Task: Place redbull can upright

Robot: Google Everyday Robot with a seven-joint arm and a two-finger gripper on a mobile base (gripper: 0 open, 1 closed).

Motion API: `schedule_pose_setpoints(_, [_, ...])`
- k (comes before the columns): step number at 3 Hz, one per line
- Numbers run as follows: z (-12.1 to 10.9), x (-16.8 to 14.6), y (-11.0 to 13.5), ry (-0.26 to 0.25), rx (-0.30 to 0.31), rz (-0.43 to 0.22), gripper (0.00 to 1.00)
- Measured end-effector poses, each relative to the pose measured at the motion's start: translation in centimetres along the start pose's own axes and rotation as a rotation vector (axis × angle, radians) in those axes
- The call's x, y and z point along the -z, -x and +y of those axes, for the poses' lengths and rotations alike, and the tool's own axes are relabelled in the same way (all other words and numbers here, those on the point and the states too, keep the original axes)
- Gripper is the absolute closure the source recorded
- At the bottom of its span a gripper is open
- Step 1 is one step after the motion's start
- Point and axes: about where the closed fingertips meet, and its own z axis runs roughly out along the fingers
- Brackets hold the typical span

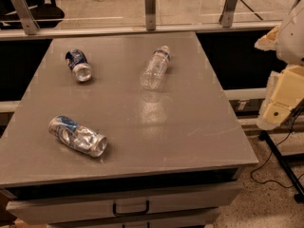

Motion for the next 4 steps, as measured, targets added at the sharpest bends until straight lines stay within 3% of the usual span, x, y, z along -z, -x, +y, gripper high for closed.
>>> schedule_pose_setpoints(1, [1.5,-2.0,6.1,0.05,0.051,-0.062,0.0])
schedule_pose_setpoints(2, [3.7,-4.6,15.4,0.104,0.118,-0.134,0.0])
schedule_pose_setpoints(3, [6.9,-4.6,25.5,0.137,0.174,-0.228,0.0])
schedule_pose_setpoints(4, [6.9,-4.5,25.5,0.135,0.175,-0.228,0.0])
